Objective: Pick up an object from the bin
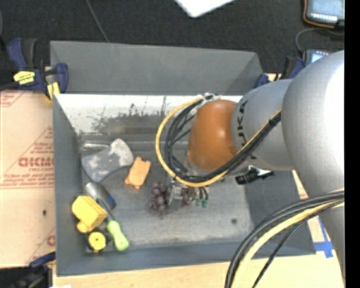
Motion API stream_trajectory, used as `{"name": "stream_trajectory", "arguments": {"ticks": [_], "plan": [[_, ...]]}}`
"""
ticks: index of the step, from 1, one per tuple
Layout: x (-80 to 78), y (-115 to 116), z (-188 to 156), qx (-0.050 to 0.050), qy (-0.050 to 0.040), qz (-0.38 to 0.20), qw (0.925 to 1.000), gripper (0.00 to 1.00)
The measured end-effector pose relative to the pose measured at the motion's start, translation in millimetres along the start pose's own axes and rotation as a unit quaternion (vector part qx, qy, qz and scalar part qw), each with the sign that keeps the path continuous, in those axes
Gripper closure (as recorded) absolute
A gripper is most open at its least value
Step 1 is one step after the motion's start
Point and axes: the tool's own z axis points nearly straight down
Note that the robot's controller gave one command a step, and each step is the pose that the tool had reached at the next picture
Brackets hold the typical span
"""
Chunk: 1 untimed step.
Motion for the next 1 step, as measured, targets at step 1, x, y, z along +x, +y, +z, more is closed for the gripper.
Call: {"name": "stream_trajectory", "arguments": {"ticks": [1], "plan": [[-3.2,2.9,-77.3,0.000,-0.0007,-0.007,1.0000,1.00]]}}
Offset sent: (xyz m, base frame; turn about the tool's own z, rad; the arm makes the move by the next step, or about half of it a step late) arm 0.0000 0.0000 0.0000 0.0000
